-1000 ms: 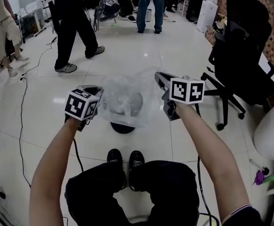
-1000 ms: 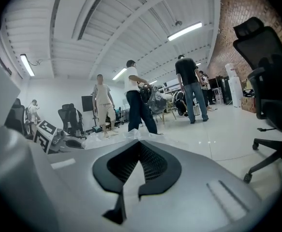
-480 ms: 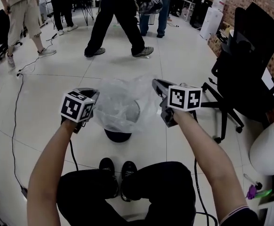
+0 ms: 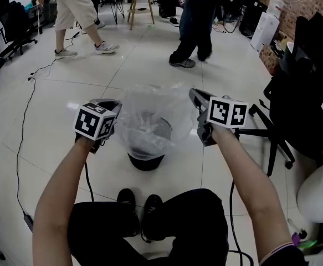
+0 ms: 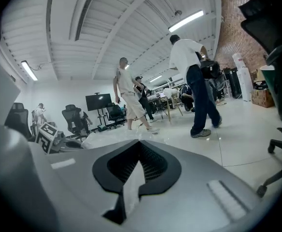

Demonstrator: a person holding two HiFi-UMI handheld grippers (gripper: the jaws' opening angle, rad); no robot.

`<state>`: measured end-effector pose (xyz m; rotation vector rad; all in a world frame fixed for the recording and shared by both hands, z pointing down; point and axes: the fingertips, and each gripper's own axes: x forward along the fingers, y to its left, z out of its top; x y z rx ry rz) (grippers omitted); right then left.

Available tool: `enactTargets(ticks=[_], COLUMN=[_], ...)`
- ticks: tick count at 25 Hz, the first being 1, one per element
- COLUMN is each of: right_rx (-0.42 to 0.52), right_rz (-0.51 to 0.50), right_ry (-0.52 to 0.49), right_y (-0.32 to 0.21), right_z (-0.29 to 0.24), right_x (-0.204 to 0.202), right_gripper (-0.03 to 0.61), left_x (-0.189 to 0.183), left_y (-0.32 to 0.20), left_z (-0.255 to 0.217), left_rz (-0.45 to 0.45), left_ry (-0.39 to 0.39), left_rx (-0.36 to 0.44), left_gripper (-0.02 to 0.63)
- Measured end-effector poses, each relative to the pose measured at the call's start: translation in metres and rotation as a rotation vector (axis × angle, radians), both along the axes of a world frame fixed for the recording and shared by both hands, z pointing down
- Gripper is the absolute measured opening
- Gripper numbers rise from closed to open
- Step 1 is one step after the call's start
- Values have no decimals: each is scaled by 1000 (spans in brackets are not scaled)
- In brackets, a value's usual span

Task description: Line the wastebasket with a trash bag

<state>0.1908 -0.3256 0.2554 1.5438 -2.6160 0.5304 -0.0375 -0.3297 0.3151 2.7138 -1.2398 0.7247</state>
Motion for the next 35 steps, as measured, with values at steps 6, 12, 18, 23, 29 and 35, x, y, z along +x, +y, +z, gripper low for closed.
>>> enactTargets(ticks=[6,12,18,23,29,35], right_rx=[-14,-41,-71,-76,-110,-154], right_rz=[4,7,-3,-5,-24,-39], right_ry=[-3,-20,-44,-47,-27,-22], right_y=[-13,-19,-27,-39,-52,-61], right_z=[7,27,54,66,90,118], right_x=[8,10,5,-1,-11,-18], right_gripper=[2,2,2,2,2,2], left_x=[4,2,0,-12,-17,-23], left_y=[-10,-15,-21,-28,-33,-38], left_z=[6,27,48,63,85,105], left_rz=[-9,-21,-30,-49,-49,-48], left_ry=[-15,-47,-74,-71,-78,-116], left_rx=[-13,-40,-53,-73,-123,-159], left_gripper=[12,12,12,12,12,14])
